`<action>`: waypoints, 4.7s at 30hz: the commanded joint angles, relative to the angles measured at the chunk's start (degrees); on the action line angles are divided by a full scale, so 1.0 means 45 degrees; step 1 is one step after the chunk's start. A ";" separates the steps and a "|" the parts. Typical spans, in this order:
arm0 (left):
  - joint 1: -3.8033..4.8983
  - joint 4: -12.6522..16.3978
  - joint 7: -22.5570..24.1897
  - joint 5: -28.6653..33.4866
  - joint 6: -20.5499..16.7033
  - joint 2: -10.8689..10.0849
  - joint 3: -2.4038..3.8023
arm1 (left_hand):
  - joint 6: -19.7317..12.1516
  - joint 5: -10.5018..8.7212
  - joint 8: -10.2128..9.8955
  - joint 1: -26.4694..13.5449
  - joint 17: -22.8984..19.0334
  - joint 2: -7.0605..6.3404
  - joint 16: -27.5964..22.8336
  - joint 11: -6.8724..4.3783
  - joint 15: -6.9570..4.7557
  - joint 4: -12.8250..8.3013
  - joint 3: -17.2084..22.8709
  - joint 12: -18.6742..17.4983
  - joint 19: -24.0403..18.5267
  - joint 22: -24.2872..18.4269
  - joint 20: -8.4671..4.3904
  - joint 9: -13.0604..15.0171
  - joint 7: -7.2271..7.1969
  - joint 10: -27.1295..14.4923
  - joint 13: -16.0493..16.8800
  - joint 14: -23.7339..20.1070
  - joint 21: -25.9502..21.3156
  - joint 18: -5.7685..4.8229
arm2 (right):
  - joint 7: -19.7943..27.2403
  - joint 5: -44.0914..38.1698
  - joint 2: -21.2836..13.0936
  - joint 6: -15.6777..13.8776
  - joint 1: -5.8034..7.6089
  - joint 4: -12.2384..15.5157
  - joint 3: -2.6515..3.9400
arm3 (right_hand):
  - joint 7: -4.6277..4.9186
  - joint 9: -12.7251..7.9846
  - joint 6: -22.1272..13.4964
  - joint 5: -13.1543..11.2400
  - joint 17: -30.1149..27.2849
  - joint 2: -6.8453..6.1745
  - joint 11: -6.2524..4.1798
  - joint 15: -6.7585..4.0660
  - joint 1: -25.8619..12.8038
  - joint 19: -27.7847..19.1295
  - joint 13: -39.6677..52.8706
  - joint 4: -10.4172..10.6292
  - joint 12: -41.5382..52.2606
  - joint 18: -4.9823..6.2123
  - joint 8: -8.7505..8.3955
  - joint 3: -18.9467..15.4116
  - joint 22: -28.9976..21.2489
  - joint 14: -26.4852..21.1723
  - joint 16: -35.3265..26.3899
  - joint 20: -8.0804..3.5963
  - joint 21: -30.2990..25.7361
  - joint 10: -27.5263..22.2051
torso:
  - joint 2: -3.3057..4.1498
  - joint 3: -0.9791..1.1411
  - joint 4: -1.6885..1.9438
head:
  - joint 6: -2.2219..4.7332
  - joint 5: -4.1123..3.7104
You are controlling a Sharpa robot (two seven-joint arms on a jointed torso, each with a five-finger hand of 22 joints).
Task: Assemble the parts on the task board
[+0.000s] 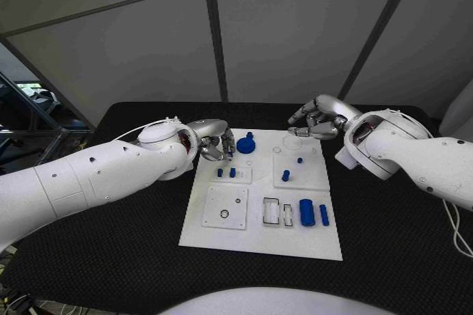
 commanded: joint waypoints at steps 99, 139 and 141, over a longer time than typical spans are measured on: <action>-0.0092 -0.0471 -0.0390 0.0785 0.0218 -0.0055 0.0052 | -0.1993 -0.0003 -0.2349 -0.0867 -0.0595 -0.0581 0.0015 0.0372 0.0276 0.0096 -0.0257 -0.1446 -0.0467 -0.0605 0.0241 -0.0521 0.0053 -0.0914 -0.0176 0.0063 -0.1199 -0.1097 | -0.0016 -0.1410 -0.0277 0.0670 0.0015 -0.0202 0.0002 | 0.0056 0.0012 0.0657 -0.2244 -0.1127 -0.0419 0.0013 -0.0065 0.1302 -0.0918 -0.8844 0.0065 -0.9628 0.0448 0.0184 0.1722 -0.1931 0.0348 -0.1820 -0.0108 -0.1440 -0.3801 | 0.0003 -0.0012 -0.0028 | -0.0118 -0.0025; -0.0089 0.0429 0.6870 1.6209 -0.1139 -0.1961 0.0498 | -0.0866 0.0012 -0.1926 -0.0123 -0.9759 0.0723 -0.5471 0.0695 0.0615 0.0954 -0.3027 0.0803 -0.4031 -0.4855 0.0658 -0.0439 0.0637 -0.2209 0.0143 -0.4049 -0.7794 -0.0127 | -0.0507 -0.7713 0.0018 0.2429 -0.0898 -0.0030 -0.0409 | -0.0130 0.0024 0.1811 -0.3611 -0.1284 -0.0929 0.0133 0.0093 0.1551 -0.0544 -1.3063 -0.0639 -1.3354 0.0338 -0.0874 0.3346 -0.1320 0.0543 -0.1770 0.0005 -0.1076 -0.2427 | 0.0020 -0.0003 -0.0044 | -0.0003 -0.0749; -0.0089 0.0419 0.6930 1.6215 -0.1168 -0.1952 0.0498 | -0.0868 0.0017 -0.1923 -0.0110 -0.9781 0.0713 -0.5481 0.0697 0.0615 0.0945 -0.3023 0.0802 -0.4034 -0.4866 0.0658 -0.0444 0.0635 -0.2245 0.0132 -0.4062 -0.7810 -0.0128 | -0.0535 -0.7808 0.0055 0.2465 -0.0913 -0.0062 -0.0413 | -0.0146 0.0036 0.1931 -0.3621 -0.1316 -0.0890 0.0104 0.0069 0.1570 -0.0524 -1.3122 -0.0698 -1.3360 0.0329 -0.0851 0.3467 -0.1276 0.0536 -0.1784 -0.0003 -0.1045 -0.2307 | 0.0018 -0.0004 -0.0040 | -0.0010 -0.0757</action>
